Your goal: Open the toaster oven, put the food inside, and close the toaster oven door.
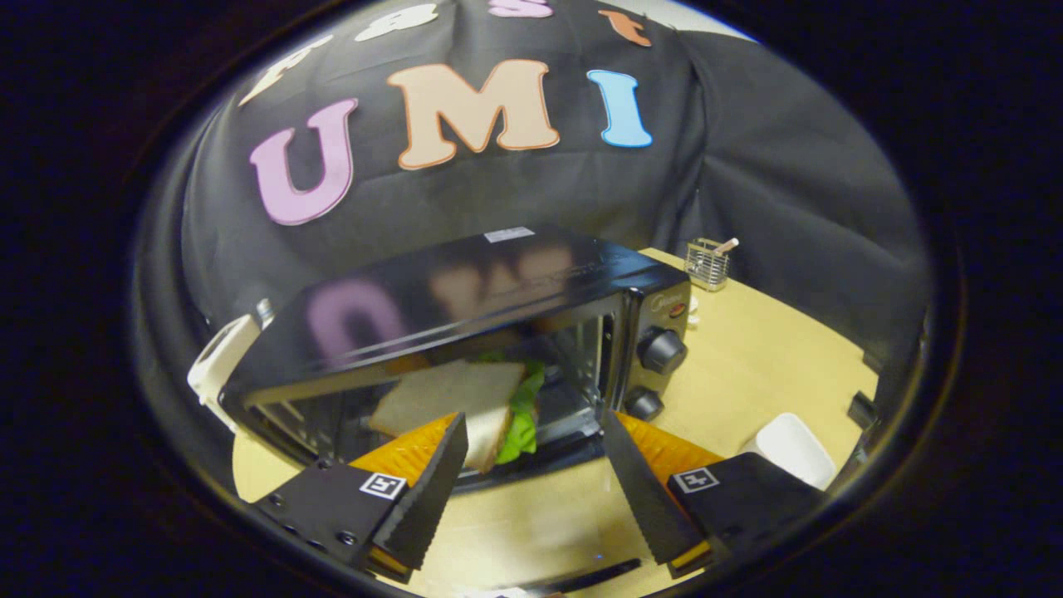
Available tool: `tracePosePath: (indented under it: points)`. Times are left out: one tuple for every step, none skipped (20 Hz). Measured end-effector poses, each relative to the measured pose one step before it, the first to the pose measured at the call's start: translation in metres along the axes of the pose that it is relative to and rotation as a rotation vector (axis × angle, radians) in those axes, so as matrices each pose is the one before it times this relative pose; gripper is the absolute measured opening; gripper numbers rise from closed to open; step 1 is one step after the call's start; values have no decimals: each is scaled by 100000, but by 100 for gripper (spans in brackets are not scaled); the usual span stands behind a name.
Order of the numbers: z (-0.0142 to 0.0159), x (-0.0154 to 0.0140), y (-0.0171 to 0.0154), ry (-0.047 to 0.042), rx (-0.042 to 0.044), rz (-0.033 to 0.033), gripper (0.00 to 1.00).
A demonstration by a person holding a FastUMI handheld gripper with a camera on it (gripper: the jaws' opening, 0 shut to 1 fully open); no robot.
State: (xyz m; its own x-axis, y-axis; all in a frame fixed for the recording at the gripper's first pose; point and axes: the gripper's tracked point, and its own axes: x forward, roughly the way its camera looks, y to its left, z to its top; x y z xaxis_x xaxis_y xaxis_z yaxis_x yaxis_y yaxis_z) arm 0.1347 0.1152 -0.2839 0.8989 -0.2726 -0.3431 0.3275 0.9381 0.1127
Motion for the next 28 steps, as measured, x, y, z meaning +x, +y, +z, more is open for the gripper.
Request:
tracePosePath:
  points:
    - [-588,-1039,-224,958,-1555,324,100]
    - [-480,-1146,-160,811,-1920,944,100]
    - [-508,-1085,-70,863,-1849,881,100]
    - [-485,-1074,1,1032,-2176,1361,100]
    - [-693,-936,-70,1575,-2193,848,100]
    - [-898,-1003,24,2297,-2189,1178,100]
    - [-1124,-1067,-2,3019,-1982,774,100]
    - [-1188,-1055,-25,3305,-1601,967,100]
    - [-1280,-903,245,3054,-1448,1307,100]
    - [-1145,-1046,371,2702,-1152,1677,100]
    - [-986,-992,468,1864,-1380,2043,100]
    - [-992,-762,443,2073,-1642,1590,100]
    - [-1172,-833,350,1908,-1770,1579,100]
    - [-1006,-699,296,1632,-1728,1530,100]
    - [-944,-407,238,1215,-1474,1485,100]
    - [-787,-96,415,1274,-976,1746,100]
    - [-736,244,493,881,-958,1639,100]
    - [-414,371,366,1096,-1361,1226,100]
    - [-424,387,150,922,-2165,405,100]
    - [-92,409,13,225,-2557,-148,100]
    - [-92,475,139,-121,-2116,-328,100]
    - [41,658,218,-226,-1186,212,100]
    - [-60,749,204,22,-658,-228,100]
    - [-38,703,-11,716,-380,-922,100]
    - [-58,590,2,681,-166,-1123,100]
    - [-119,538,-57,1087,-302,-1253,100]
    - [-162,367,-112,705,-200,-1772,100]
    - [96,424,-110,593,-222,-1662,100]
